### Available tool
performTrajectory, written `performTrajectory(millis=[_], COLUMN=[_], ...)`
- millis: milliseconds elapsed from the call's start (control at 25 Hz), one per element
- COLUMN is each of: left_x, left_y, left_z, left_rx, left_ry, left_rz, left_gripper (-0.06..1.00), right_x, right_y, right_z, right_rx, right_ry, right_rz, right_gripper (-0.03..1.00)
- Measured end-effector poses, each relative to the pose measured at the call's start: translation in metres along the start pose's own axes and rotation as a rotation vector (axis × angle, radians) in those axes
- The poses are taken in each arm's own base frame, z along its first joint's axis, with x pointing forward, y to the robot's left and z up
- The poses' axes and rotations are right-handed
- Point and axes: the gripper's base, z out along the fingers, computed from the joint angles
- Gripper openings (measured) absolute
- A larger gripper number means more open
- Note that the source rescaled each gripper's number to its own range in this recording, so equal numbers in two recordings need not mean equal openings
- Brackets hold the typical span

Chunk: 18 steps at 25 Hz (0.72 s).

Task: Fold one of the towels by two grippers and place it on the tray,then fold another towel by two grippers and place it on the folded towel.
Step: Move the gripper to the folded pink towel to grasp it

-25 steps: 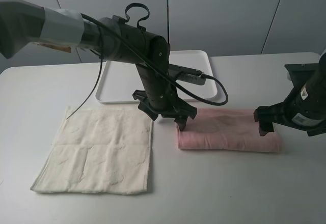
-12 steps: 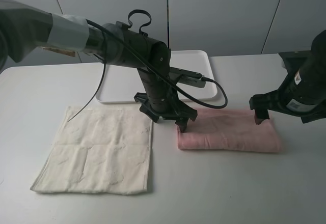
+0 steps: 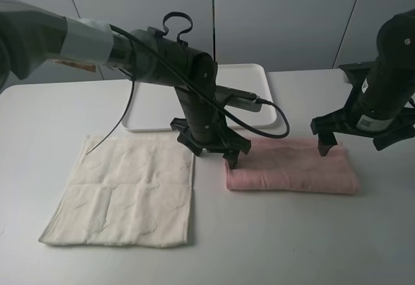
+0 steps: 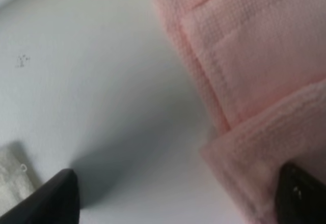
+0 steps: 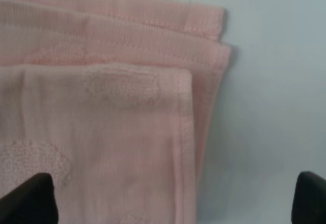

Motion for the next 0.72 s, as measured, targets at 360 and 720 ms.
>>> performTrajectory(millis=[360,720], left_x=[0.0,0.001], left_y=[0.0,-0.001], left_z=[0.0,0.0], left_rx=[0.004,0.006], left_ry=[0.003,0.009], left_rz=[0.005,0.004], left_gripper=[0.99,0.99], right_x=[-0.006,-0.007], right_y=[-0.038,-0.033], right_z=[0.006,0.04], right_rx=[-0.149,-0.134], right_ry=[0.021,0.111], right_rz=[0.107,0.094], right_gripper=[0.99,0.98])
